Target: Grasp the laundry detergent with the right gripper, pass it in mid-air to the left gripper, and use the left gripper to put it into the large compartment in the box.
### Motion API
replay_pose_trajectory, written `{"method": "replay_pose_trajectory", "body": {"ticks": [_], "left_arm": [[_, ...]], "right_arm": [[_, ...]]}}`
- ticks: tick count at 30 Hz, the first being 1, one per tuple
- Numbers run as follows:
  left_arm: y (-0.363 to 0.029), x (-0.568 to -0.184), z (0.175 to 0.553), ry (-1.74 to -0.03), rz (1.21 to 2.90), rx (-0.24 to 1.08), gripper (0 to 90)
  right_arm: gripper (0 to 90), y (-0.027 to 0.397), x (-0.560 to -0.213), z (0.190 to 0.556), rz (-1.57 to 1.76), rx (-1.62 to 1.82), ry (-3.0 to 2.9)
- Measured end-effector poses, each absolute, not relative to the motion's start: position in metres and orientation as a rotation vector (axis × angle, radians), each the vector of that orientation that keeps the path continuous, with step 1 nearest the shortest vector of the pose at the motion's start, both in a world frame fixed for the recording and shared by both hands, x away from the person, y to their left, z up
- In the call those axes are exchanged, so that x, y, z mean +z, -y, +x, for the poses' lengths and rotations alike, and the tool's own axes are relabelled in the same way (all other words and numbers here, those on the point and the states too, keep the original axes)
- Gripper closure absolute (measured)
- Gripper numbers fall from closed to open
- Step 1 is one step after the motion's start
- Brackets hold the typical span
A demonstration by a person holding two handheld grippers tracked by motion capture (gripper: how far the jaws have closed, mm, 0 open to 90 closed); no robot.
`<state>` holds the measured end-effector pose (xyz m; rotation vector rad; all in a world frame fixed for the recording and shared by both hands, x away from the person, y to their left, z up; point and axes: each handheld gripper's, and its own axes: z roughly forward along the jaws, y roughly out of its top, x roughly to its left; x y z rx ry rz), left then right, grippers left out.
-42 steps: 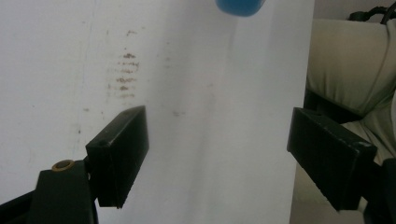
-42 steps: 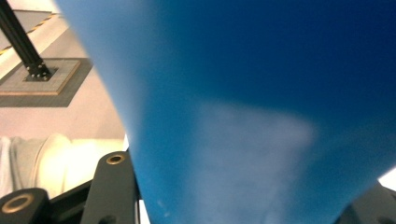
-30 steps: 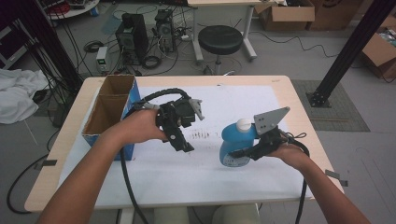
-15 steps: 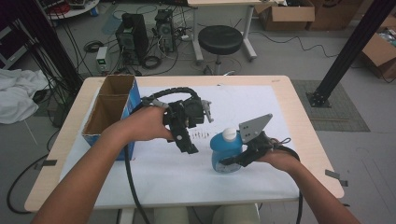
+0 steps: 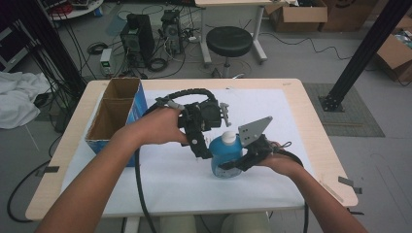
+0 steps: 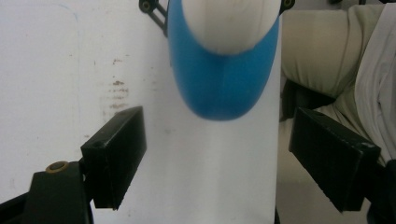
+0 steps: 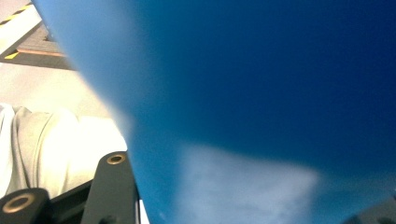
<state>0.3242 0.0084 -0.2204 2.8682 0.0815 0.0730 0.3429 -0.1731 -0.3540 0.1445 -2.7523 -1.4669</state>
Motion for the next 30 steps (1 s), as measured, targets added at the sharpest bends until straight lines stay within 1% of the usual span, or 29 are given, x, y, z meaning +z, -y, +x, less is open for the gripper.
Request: {"method": "replay_pose_trajectory", "body": {"ticks": [11, 30], "left_arm": [[-0.003, -0.219, 0.324, -0.066, 2.877, 0.095, 19.4], [0.006, -0.222, 0.325, -0.058, 2.875, 0.092, 19.5]], "right_arm": [[44.8, 0.161, -0.357, 0.346, 0.146, -1.457, 2.751], [44.9, 0.151, -0.354, 0.345, 0.137, -1.451, 2.768]]}}
